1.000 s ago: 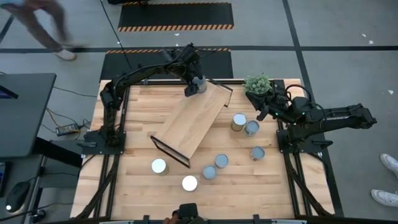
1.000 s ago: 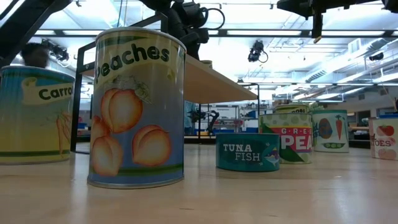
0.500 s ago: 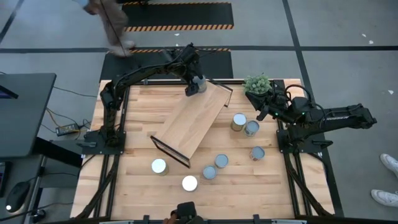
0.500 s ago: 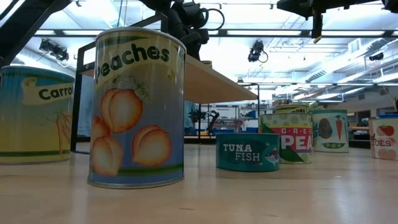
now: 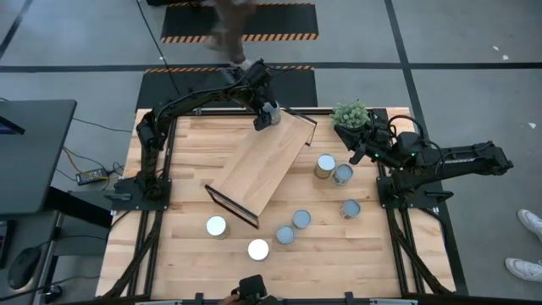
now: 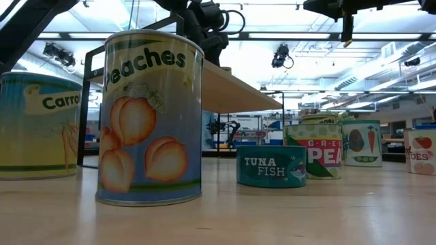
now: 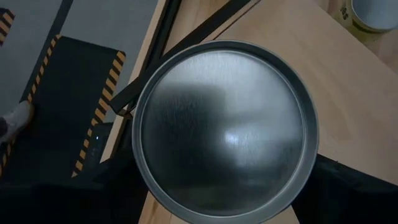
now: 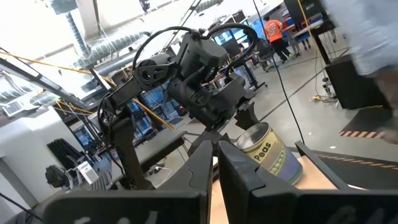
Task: Pick and place cans onto a shelf
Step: Put the canned peas on the shelf
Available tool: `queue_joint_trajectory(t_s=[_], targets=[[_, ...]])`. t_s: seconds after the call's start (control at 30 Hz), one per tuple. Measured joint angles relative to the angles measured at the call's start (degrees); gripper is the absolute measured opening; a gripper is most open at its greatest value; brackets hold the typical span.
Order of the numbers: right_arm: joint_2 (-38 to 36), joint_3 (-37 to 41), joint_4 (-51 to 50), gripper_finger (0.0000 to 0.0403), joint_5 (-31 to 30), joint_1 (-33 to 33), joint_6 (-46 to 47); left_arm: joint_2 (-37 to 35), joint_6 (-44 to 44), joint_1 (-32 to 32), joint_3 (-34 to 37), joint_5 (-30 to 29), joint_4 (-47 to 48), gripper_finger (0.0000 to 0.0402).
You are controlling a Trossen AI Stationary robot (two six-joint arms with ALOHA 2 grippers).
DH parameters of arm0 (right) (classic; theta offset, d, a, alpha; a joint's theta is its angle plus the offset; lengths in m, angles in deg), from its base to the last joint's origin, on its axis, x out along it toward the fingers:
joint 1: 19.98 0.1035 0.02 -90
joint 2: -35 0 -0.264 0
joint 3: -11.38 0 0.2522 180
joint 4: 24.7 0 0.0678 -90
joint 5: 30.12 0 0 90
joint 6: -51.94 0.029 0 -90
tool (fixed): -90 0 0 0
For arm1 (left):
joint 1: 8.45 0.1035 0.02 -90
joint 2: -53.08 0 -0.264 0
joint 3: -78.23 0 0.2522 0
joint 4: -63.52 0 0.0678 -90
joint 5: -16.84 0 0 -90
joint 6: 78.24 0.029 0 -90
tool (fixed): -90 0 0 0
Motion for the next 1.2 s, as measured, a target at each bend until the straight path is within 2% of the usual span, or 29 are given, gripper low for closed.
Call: queue_joint_trajectory(t_s=[1.0, 1.1, 1.2], targets=[[0.0, 0.0, 0.0, 0.0032, 0.0, 0.0, 0.0, 0.0, 2.2, 0.1, 0.0, 2.0, -0.9, 0.0317], [0.0, 0.0, 0.0, 0.0032, 0.0, 0.0, 0.0, 0.0, 2.2, 0.3, 0.0, 2.4, -1.0, 0.0337], [0.0, 0.0, 0.0, 0.0032, 0.0, 0.0, 0.0, -0.1, 2.6, 0.4, 0.0, 2.4, -1.0, 0.0381]])
